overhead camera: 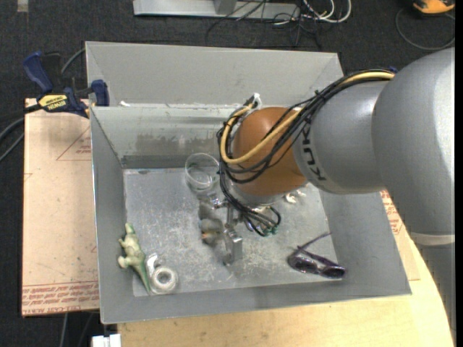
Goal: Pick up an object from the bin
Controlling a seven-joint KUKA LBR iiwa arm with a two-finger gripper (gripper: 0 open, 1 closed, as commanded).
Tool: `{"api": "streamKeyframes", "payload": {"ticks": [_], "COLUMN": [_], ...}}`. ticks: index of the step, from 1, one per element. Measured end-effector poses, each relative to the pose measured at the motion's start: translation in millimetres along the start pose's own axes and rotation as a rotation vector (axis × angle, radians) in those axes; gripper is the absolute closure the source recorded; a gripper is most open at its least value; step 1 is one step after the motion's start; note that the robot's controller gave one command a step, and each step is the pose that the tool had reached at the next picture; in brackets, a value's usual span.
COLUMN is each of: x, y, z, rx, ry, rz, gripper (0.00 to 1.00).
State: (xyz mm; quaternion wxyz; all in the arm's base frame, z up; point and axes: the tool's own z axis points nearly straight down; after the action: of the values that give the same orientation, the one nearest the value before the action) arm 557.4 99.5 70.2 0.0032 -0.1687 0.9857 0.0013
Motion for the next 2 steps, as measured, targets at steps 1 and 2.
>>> {"api": "streamKeyframes", "payload": {"ticks": [1, 2], "x": [-9.4, -9.4], "y": [3.1, 3.1], "z": [-4.1, -4.1], "rx": [-0.003, -0.003], "ry": [0.009, 0.009], "rz": [0.172, 0.172], "gripper": [1.00, 1.00]}}
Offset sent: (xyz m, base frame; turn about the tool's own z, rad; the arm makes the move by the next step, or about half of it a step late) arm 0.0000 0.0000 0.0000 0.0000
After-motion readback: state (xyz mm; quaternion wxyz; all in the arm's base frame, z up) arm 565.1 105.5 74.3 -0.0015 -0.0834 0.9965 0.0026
